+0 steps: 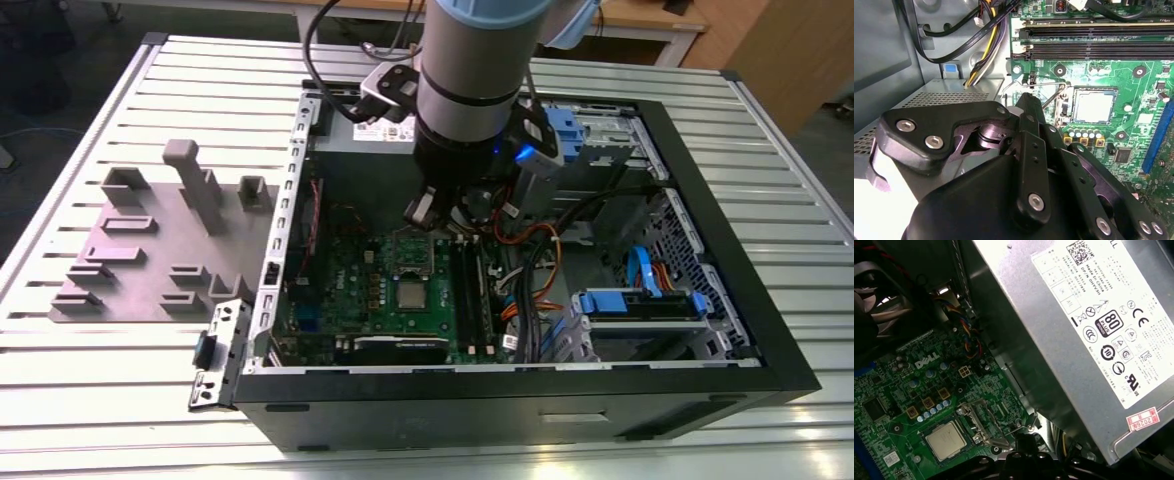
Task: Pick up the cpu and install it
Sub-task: 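Close the cpu cover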
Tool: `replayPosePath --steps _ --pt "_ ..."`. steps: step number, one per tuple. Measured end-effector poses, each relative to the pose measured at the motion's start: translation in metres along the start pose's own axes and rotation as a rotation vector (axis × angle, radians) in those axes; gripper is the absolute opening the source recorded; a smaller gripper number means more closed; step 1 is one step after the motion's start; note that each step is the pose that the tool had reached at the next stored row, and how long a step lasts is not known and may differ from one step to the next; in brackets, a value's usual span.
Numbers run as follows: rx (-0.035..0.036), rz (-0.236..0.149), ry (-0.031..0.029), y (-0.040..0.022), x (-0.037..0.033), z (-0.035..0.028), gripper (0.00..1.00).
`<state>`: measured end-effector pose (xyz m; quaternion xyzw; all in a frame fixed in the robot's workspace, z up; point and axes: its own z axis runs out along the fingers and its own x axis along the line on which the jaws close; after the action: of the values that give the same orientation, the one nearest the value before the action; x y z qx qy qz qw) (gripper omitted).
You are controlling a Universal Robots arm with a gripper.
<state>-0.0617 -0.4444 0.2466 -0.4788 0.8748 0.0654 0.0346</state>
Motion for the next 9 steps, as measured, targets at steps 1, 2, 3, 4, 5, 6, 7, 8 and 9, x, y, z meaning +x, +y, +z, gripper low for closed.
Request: replayPosePath --steps 1,2,3,4,5,6,7,8,9 --pt "0.0001 0.0 0.0002 -0.0001 0.0004 -0.0001 0.11" --pt "0.0001 0.0 0.0002 -0.0001 0.0006 -0.0001 0.11" --pt "0.0002 0.0 0.0003 -0.0003 0.001 -0.0002 0.11" --pt "0.0002 0.0 0.0003 -0.0005 0.0013 -0.0002 0.11" --pt "0.0003 0.0 0.0004 -0.0007 0.0017 -0.0003 0.11" --pt "0.0004 0.0 0.0007 -0.0008 0.002 -0.0003 0.11" --pt "0.0005 0.0 0.0009 -0.001 0.0024 -0.0004 0.11" --pt "0.0006 0.0 0.001 -0.0012 0.0027 -0.0004 0.11" --pt "0.0007 0.0 0.0012 -0.0013 0.0031 -0.0005 0.11"
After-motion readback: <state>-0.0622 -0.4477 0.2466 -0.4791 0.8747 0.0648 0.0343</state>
